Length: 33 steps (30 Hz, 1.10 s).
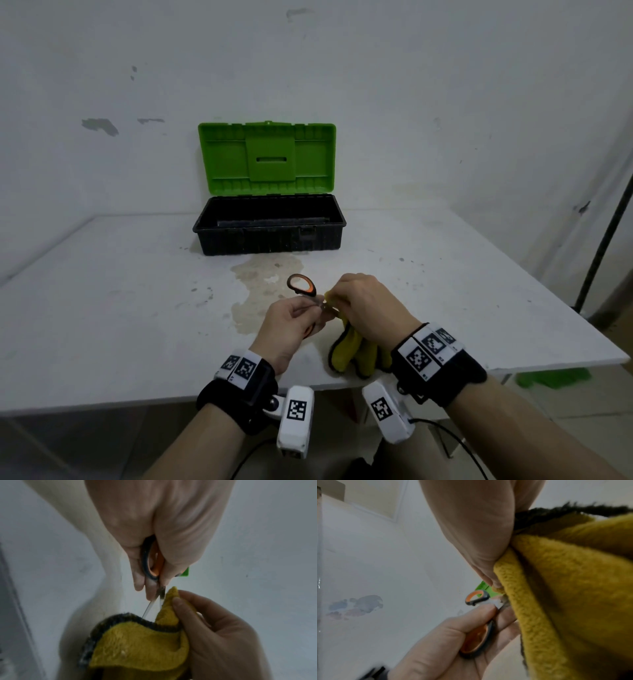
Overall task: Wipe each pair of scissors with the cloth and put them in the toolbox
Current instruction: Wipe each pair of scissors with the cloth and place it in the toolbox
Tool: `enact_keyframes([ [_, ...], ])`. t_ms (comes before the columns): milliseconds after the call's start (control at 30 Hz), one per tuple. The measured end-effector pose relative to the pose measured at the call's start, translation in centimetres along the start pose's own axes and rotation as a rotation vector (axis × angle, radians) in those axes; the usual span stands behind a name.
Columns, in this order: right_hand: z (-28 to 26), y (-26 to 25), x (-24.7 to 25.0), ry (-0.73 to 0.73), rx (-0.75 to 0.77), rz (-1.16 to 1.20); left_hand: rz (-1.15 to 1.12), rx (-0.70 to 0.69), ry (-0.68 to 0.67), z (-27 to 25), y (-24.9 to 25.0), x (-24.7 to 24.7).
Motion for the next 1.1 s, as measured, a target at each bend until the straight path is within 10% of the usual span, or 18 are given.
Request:
enact_keyframes([
  [567, -0.9, 0.0, -1.9, 0.125, -0.161, 0.088, -0.351, 0.124, -0.049, 0.1, 0.6, -0.2],
  [1100, -0.8, 0.1, -1.8, 0.169, -0.145, 0.123, -0.197, 0.219, -0.005, 2.4, 1.8, 1.4],
])
Point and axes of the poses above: each hand's wrist, its own z-axis towards the middle knuckle, its own x-axis out of the back of the hand, y = z × x, the point moved 4 cm from there along z, towards the middle knuckle
